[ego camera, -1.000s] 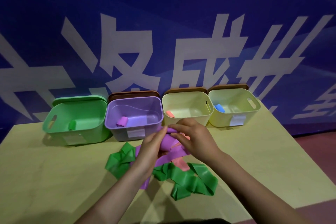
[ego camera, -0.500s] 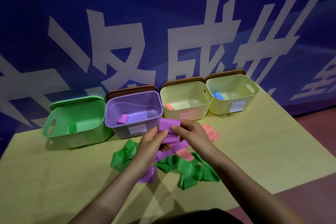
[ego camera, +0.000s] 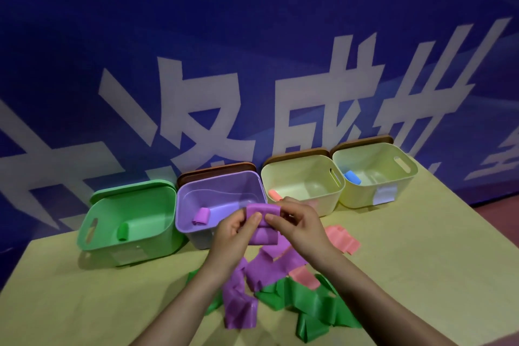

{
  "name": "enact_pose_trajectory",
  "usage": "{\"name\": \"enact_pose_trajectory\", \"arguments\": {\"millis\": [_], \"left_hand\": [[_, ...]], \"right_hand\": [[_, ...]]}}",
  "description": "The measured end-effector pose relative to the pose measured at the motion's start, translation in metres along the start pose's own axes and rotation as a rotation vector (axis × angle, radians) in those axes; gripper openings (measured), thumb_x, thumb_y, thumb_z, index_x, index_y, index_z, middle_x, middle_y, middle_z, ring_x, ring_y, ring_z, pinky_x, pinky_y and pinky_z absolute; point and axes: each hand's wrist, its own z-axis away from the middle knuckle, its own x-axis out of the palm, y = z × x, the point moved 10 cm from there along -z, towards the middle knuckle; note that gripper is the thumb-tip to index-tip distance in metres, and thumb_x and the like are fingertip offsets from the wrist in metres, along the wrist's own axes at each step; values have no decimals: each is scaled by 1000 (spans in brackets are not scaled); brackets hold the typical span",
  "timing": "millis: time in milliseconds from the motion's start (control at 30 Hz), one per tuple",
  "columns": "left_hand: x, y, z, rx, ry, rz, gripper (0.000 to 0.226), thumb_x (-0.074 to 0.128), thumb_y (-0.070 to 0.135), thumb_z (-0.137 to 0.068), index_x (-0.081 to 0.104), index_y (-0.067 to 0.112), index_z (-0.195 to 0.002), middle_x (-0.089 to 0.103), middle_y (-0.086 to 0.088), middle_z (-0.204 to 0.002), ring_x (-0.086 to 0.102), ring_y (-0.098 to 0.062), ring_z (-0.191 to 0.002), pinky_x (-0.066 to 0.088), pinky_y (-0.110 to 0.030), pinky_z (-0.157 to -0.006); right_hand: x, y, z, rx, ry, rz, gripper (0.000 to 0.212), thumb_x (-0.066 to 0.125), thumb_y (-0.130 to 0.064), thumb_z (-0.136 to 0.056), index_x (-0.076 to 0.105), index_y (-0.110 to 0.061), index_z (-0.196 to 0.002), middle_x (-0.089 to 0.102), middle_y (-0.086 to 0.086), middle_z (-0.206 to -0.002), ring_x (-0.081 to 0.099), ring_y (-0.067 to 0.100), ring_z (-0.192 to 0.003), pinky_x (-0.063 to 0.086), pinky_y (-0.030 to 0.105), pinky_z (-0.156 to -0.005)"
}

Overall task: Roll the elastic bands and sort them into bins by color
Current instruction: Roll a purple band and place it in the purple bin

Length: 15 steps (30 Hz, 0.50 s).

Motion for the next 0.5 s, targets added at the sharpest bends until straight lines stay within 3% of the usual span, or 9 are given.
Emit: {"name": "enact_pose_trajectory", "arguments": {"millis": [133, 233, 367, 500], "left_hand": [[3, -18, 0, -214, -33, 357, 16, 54, 10, -91, 69, 6, -94, 71, -10, -83, 68, -15, -70, 55, -23, -64], [4, -36, 5, -354, 6, 482, 15, 56, 13, -90, 67, 3, -90, 68, -9, -72, 67, -14, -61, 55, -22, -58], [10, -44, 11, -464, -39, 594, 15, 60, 10, -84, 66, 2, -95, 70, -14, -78, 68, -20, -68, 59, -26, -64], [8, -42, 11, -502, -71, 693, 34, 61, 16, -74, 62, -3, -102, 69, -25, -95, 68, -30, -82, 60, -32, -74]], "right_hand": [[4, -1, -5, -36, 3, 90, 17, 66, -22, -79, 67, -39, -83, 53, -20, -66, 46, 1, -66, 32, 12, -62], [5, 5, -3, -41, 21, 162, 16, 65, -27, -80, 68, -38, -92, 53, -22, -74, 49, 3, -72, 35, 12, -66], [8, 9, -1, -79, -37, 278, 29, 56, -37, -83, 70, -30, -108, 55, -10, -85, 54, 9, -81, 43, 19, -71], [14, 10, -1, -102, -168, 389, 34, 54, -30, -86, 69, -20, -114, 60, -4, -95, 57, 9, -84, 45, 21, -73]]}}
